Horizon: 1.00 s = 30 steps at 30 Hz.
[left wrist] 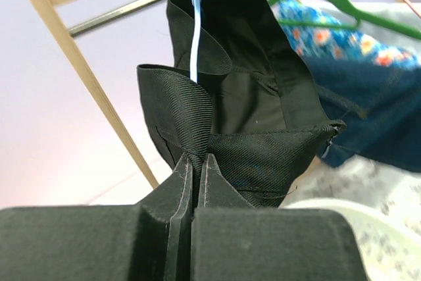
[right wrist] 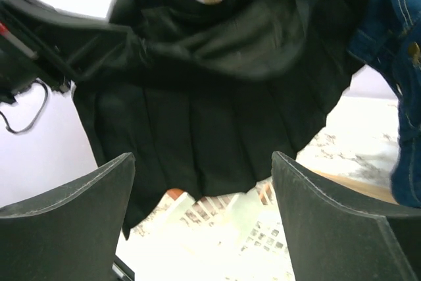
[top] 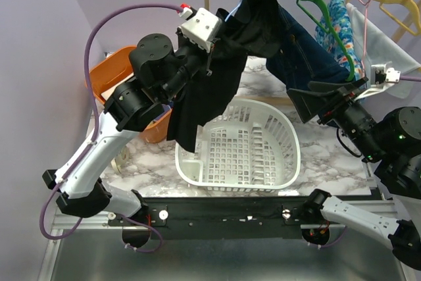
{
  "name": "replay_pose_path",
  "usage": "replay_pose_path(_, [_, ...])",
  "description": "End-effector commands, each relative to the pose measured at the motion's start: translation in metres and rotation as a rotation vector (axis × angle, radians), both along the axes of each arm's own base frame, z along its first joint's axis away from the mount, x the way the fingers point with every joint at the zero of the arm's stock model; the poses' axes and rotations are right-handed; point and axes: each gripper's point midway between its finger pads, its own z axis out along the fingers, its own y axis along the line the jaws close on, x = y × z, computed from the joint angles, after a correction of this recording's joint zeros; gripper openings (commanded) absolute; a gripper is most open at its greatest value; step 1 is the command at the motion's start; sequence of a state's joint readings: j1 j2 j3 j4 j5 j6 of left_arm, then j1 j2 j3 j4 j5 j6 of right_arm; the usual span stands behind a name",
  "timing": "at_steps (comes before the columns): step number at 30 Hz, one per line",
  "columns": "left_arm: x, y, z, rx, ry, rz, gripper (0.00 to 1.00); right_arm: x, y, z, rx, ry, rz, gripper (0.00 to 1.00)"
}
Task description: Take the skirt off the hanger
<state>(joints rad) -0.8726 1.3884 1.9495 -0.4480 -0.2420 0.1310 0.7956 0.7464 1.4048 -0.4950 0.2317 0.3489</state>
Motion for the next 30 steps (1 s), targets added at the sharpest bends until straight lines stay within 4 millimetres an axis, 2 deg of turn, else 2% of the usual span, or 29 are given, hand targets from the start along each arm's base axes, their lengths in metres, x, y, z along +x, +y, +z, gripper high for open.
replay_pose_path(1, [-0.04,0.009,0.008,-0.008,0.015,-0.137,0.0,-0.007,0.003,0.035,0.018,-0.076,0.039,0.9])
replay_pose_path(2, [-0.048,0.007,0.004,0.0,0.026,-0.177,0.0,-0.003,0.009,0.037,0.004,-0.075,0.051,0.89])
replay_pose_path(3, [-0.052,0.009,0.0,0.002,0.041,-0.189,0.0,-0.006,0.008,0.051,0.015,-0.103,0.056,0.83])
replay_pose_path(5, [-0.064,0.018,-0.001,-0.005,0.047,-0.202,0.0,-0.006,0.014,0.06,-0.008,-0.134,0.081,0.78])
replay_pose_path(9, [-0.084,0.034,0.01,-0.04,0.034,-0.231,0.0,0.002,0.037,0.077,-0.022,-0.16,0.135,0.75])
replay_pose_path(12, [-0.1,0.03,0.005,-0.042,0.069,-0.311,0.0,0.0,0.05,0.093,0.015,-0.203,0.196,0.73])
replay_pose_path(13, [-0.112,0.028,0.006,-0.051,0.069,-0.367,0.0,0.002,0.062,0.094,0.02,-0.195,0.23,0.73])
replay_pose_path(15, [-0.122,0.023,-0.003,-0.065,0.113,-0.423,0.0,0.003,0.073,0.098,0.031,-0.192,0.273,0.72])
replay_pose_path(16, [-0.133,0.022,-0.001,-0.076,0.111,-0.477,0.0,0.009,0.084,0.094,0.025,-0.172,0.291,0.72])
replay_pose_path(18, [-0.139,0.018,-0.011,-0.088,0.144,-0.514,0.0,0.007,0.094,0.098,0.027,-0.185,0.341,0.73])
replay_pose_path(19, [-0.144,0.02,-0.006,-0.107,0.13,-0.529,0.0,0.007,0.098,0.098,0.032,-0.184,0.353,0.73])
replay_pose_path(20, [-0.147,0.016,-0.014,-0.103,0.149,-0.552,0.0,0.012,0.105,0.095,0.028,-0.175,0.364,0.73])
replay_pose_path(25, [-0.154,0.014,-0.016,-0.141,0.169,-0.589,0.0,0.02,0.115,0.089,0.05,-0.158,0.37,0.74])
replay_pose_path(29, [-0.155,0.012,-0.021,-0.146,0.181,-0.596,0.0,0.023,0.121,0.077,0.058,-0.132,0.381,0.66])
replay_pose_path(30, [-0.155,0.012,-0.021,-0.149,0.183,-0.596,0.0,0.024,0.123,0.076,0.055,-0.132,0.388,0.59])
